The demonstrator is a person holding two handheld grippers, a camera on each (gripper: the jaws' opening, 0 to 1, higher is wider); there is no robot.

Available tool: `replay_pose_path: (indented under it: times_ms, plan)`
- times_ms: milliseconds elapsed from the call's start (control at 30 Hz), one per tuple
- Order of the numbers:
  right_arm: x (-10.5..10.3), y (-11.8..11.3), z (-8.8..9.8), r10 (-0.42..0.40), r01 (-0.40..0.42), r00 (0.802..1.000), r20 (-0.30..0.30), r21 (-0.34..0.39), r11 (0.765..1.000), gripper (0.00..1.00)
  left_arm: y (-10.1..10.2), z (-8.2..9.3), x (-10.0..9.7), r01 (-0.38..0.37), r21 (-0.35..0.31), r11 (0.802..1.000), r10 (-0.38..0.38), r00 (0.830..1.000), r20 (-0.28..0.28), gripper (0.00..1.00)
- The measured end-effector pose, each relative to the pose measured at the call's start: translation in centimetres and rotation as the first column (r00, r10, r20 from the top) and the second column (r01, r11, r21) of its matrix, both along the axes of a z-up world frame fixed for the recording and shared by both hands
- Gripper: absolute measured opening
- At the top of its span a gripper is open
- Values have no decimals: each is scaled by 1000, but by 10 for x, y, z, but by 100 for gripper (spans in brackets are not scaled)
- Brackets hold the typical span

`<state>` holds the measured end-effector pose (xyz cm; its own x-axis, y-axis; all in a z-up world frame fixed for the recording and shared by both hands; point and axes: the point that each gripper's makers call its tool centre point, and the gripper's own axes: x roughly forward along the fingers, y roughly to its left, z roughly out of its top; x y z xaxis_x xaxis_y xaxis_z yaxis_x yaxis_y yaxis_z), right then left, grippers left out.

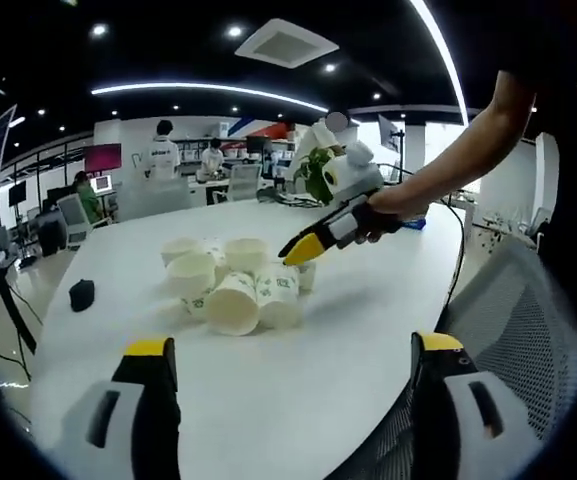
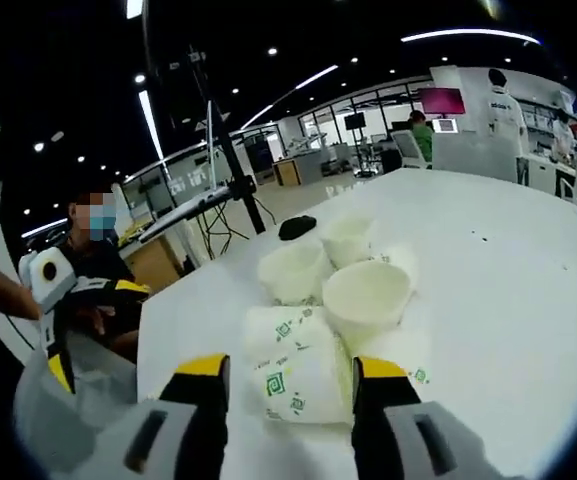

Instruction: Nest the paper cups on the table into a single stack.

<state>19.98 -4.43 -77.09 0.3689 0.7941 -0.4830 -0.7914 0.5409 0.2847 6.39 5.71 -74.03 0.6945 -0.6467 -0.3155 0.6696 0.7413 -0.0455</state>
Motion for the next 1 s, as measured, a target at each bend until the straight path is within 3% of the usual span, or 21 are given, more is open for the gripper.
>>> replay_pose_path:
  times_ms: [400,833,933,1000]
  plan:
    - [-4,6,-18,31,-32,999,-32,-18,999,36,0,-3,-2,18,34,999,-18,1000,-1,93]
    - [-34,6,-17,32,-26,994,-104,63,998,11,0,-3,-4,32,47,998,-33,999,9,90]
    - [-45,10,-11,29,-9,984,-174,116,993,5,0,-4,-4,36,55,998,-37,999,12,90]
    - [-45,8,-9,30,-7,985,-171,131,991,2,-1,-4,-4,39,58,998,-40,999,17,89]
